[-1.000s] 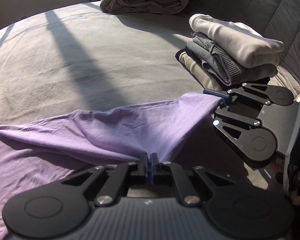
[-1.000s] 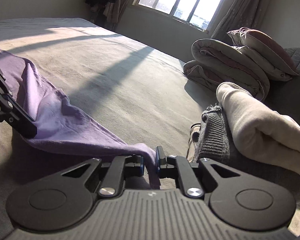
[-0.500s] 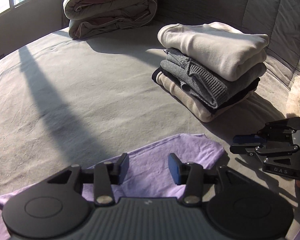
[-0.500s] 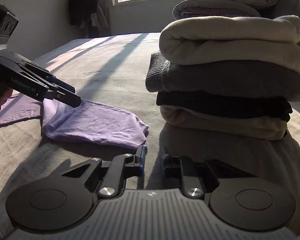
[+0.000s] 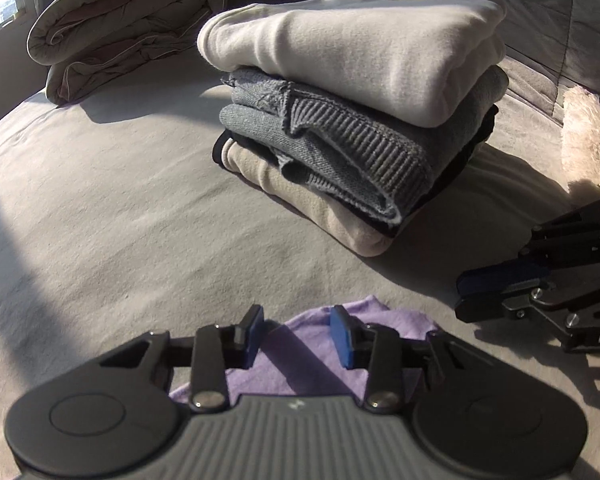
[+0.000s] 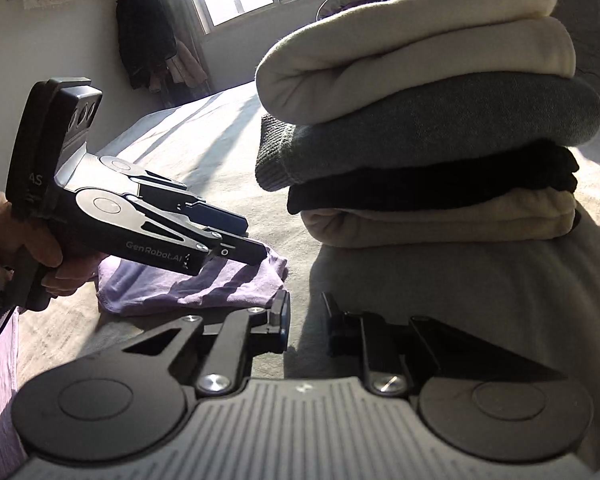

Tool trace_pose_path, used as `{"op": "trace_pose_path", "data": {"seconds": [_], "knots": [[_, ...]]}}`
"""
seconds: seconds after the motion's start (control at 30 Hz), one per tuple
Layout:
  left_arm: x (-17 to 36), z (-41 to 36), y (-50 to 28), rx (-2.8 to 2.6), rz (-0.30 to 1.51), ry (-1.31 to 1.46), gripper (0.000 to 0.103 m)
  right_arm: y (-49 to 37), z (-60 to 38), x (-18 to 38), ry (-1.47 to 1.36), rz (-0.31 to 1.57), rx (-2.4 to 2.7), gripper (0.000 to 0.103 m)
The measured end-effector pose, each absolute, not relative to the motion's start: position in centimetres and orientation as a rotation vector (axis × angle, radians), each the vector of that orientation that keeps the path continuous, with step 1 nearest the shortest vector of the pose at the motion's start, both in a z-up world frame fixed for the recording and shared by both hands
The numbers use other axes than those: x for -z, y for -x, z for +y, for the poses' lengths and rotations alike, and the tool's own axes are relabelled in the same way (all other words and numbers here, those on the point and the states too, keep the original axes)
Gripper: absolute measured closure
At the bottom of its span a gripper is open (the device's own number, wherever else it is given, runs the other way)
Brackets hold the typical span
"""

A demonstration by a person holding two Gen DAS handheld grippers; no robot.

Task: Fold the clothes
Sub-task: 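Grasp the folded lavender bundle with the left gripper while the right gripper pinches it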

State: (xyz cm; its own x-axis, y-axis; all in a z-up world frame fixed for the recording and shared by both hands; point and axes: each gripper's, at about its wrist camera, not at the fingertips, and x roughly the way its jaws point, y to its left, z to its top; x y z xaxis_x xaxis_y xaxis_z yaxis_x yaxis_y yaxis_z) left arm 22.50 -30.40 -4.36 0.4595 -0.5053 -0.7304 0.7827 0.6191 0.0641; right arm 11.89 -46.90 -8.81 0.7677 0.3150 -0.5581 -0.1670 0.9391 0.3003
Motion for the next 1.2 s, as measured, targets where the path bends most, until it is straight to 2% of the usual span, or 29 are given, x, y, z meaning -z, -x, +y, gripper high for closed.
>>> {"op": "trace_pose_path", "data": {"seconds": [0.03,0.07,0.37,0.47,0.57,0.6,0.63,0.7,0.73,0.97,1.07,1.2], "knots": [[4.3,-30.4,-22.4,0.820,0.729,-0.424,0.096,-11.9,-46.8,8.9,-0.244,0.645,-0.265,0.082],[4.2,-30.4,-22.4,0.817,0.723,-0.422,0.101,-11.9,-46.9,8.9,-0.247,0.646,-0.267,0.082],[3.5,-29.7,-23.2,0.727,0.676,-0.392,0.102,-11.9,-47.3,9.1,-0.279,0.643,-0.263,0.082],[4.0,-29.1,-24.4,0.652,0.697,-0.403,0.101,-12.0,-47.8,9.3,-0.318,0.645,-0.260,0.081],[4.2,-28.2,-25.8,0.634,0.728,-0.350,0.097,-12.2,-47.9,9.6,-0.368,0.646,-0.274,0.072],[4.2,-27.9,-26.3,0.629,0.736,-0.329,0.094,-12.3,-47.7,9.7,-0.382,0.643,-0.281,0.068],[4.3,-27.7,-26.7,0.633,0.745,-0.310,0.086,-12.5,-47.7,9.8,-0.395,0.638,-0.287,0.065],[4.4,-27.8,-27.4,0.655,0.764,-0.278,0.071,-12.9,-47.6,9.9,-0.431,0.632,-0.289,0.065],[4.5,-27.8,-27.8,0.666,0.774,-0.261,0.070,-13.3,-47.7,10.1,-0.458,0.629,-0.281,0.065],[5.7,-28.9,-29.2,0.715,0.824,-0.243,0.070,-15.3,-46.1,11.0,-0.540,0.601,-0.235,0.065],[5.8,-29.1,-29.1,0.743,0.821,-0.243,0.081,-15.7,-45.5,11.3,-0.541,0.585,-0.222,0.066],[5.6,-29.2,-28.7,0.762,0.824,-0.251,0.081,-15.6,-45.3,11.3,-0.526,0.574,-0.194,0.074]]}}
